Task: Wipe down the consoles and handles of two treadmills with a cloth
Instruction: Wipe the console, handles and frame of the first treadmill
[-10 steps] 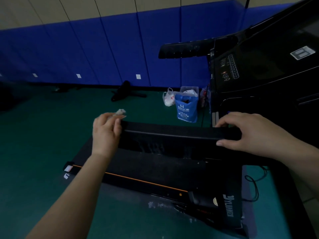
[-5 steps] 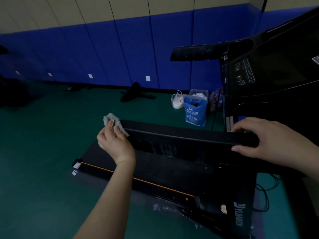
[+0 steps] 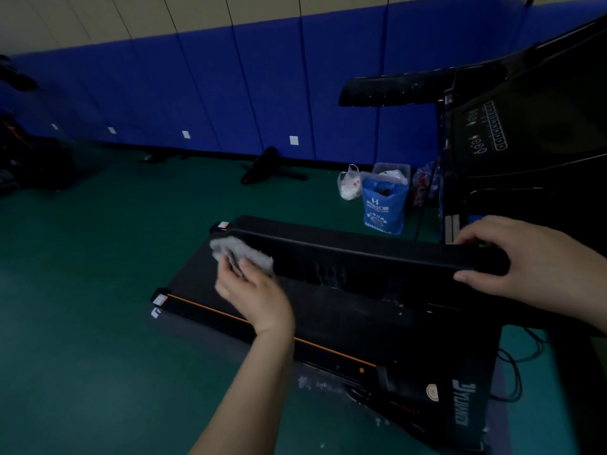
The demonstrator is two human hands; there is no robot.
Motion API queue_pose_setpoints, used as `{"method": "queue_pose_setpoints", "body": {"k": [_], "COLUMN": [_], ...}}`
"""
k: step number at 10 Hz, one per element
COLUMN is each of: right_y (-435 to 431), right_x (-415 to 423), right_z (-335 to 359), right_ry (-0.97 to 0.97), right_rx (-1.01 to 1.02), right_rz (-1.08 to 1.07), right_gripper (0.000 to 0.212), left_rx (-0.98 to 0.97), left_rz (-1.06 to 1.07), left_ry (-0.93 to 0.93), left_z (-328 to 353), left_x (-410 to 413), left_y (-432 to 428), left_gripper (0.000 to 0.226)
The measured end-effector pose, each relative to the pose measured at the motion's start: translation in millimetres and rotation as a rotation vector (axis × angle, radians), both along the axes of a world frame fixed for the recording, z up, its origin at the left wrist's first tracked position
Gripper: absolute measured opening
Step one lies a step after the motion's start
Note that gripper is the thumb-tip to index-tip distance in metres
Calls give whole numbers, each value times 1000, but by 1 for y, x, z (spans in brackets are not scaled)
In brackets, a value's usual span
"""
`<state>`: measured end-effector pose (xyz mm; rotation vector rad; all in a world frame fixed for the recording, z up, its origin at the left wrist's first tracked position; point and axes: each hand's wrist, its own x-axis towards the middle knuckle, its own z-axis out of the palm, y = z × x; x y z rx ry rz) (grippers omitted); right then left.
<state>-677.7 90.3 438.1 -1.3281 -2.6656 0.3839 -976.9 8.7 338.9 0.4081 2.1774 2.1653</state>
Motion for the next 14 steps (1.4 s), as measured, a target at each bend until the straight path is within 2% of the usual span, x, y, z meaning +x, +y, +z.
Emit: {"method": "queue_pose_setpoints", "body": {"k": [1, 2, 3, 4, 5, 6, 7, 8, 9, 10, 11, 12, 13, 14], "right_y": [1, 1, 2, 3, 4, 5, 5, 5, 5, 6, 6, 6, 6, 4], "right_x": [0, 2, 2, 2, 3, 3, 2, 2, 3, 3, 4, 4, 4, 3], "right_z": [-1, -2, -3, -3, -5, -6, -5, -6, -6, -5, -5, -6, -4, -4], "right_ry": [0, -1, 0, 3, -5, 2, 20, 32, 47, 53, 56, 71, 55, 56], "right_rx": [3, 12, 17, 22, 23, 17, 15, 14, 8, -8, -18, -12, -15, -11], "right_rz": [5, 14, 18, 22, 29, 33, 36, 34, 38, 44, 43, 43, 44, 36], "right_gripper": [40, 43, 43, 42, 42, 42, 41, 41, 39, 39, 39, 40, 40, 39], "left_rx": [-45, -202, -310, -321, -275, -111, 38, 87, 152, 76, 113, 6, 14, 43], "left_rz": [-71, -84, -77, -70, -18, 81, 33, 54, -8, -66, -81, -78, -15, -12], "left_ry": [107, 180, 84, -176, -343, -172, -35, -160, -463, -589, -524, -212, -158, -323], "left_z": [8, -4, -16, -32, -45, -26, 3, 5, -19, -37, -46, -16, -1, -6], "left_x": [-5, -1, -3, -5, -3, -4, -11, -16, -11, 2, 15, 24, 18, 40], "left_y": [23, 32, 23, 14, 0, -8, 13, 29, 27, 14, 7, 7, 27, 42], "left_gripper": [48, 50, 50, 44, 41, 41, 42, 29, 32, 40, 44, 45, 49, 54]}}
